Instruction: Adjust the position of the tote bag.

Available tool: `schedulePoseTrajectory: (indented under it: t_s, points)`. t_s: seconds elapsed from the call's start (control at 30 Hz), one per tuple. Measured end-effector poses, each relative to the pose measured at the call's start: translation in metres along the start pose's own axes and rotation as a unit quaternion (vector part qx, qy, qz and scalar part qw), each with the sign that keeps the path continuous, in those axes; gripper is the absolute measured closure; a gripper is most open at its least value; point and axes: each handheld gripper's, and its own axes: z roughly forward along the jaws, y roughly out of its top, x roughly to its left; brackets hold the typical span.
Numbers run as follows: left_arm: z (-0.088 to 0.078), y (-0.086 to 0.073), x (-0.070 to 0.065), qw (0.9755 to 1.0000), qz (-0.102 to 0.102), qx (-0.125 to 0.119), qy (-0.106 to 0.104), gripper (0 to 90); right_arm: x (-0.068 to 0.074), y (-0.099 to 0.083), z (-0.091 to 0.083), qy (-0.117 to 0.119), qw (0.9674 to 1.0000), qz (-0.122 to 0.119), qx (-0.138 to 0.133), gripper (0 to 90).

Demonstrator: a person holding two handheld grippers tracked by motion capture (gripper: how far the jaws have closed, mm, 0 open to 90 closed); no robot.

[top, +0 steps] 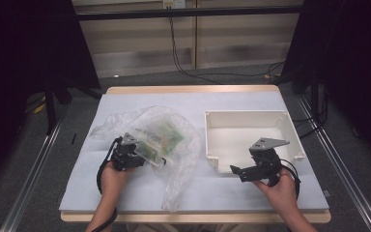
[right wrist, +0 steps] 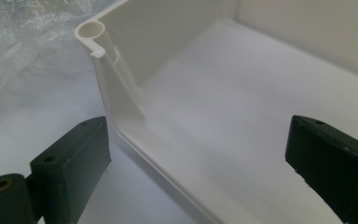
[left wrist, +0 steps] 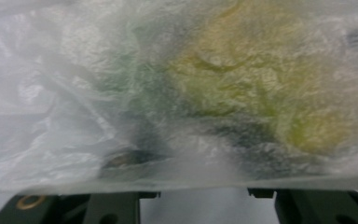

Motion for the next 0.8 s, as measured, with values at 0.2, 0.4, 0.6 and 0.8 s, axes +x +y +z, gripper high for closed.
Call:
schedulePoseTrajectory:
  t_s: [0.2,0.4,0.6,0.8]
  points:
    - [0.002,0.002,-0.008,0.9999,0.003,0.002,-0.013,80.0,0.000,0.000,0.000,-0.002,1.0000,-0.002,0.001,6.6]
    - [0.003,0.006,-0.012,0.9993,-0.031,0.013,-0.017,90.0,0.001,0.000,0.001,0.001,1.0000,0.000,0.003,6.6]
    - [0.002,0.006,-0.013,0.9981,-0.055,0.016,-0.020,90.0,0.001,0.000,0.002,0.001,1.0000,0.000,0.006,6.7]
    - [-0.004,0.005,-0.032,0.9988,-0.030,0.030,-0.026,90.0,-0.002,0.000,0.002,0.001,1.0000,0.007,0.002,6.6]
